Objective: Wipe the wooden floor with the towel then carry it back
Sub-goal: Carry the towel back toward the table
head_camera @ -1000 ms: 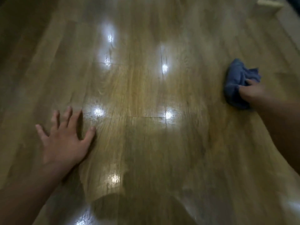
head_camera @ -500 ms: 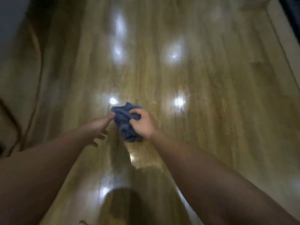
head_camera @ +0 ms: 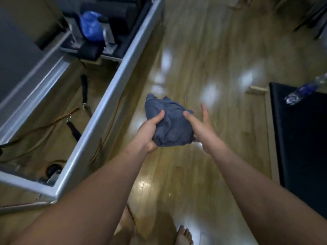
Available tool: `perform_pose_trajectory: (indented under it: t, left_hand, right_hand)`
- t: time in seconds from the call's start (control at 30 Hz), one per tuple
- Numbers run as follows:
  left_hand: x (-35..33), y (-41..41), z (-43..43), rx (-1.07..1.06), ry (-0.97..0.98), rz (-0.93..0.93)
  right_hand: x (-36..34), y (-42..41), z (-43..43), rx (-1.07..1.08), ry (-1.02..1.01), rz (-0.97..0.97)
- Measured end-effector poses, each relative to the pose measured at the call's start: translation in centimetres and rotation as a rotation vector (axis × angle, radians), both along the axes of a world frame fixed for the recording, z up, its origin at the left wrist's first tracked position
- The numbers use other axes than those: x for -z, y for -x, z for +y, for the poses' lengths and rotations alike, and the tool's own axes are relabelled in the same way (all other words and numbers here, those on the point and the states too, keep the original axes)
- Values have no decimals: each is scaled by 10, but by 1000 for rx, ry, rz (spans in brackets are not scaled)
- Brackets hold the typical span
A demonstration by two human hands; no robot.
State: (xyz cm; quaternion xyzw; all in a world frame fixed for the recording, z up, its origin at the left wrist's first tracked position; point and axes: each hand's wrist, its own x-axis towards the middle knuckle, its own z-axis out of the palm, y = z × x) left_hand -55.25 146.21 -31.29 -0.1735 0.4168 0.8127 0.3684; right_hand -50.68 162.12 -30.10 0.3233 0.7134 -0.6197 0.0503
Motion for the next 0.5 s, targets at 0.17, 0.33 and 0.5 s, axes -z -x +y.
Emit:
perform_pose_trajectory:
  t: [0.17,0.33,0.5]
  left_hand:
    - [-135,-45,-6,55,-93,121]
    - [-201,-91,-33,-8,-221,112]
    - [-248,-119,-67,-118,-72,85]
  right_hand:
    - [-126,-28,18,-63,584,-190]
    - [-191,-49,-2,-162,782,-56]
    - [-232,-61,-38,-195,664,73]
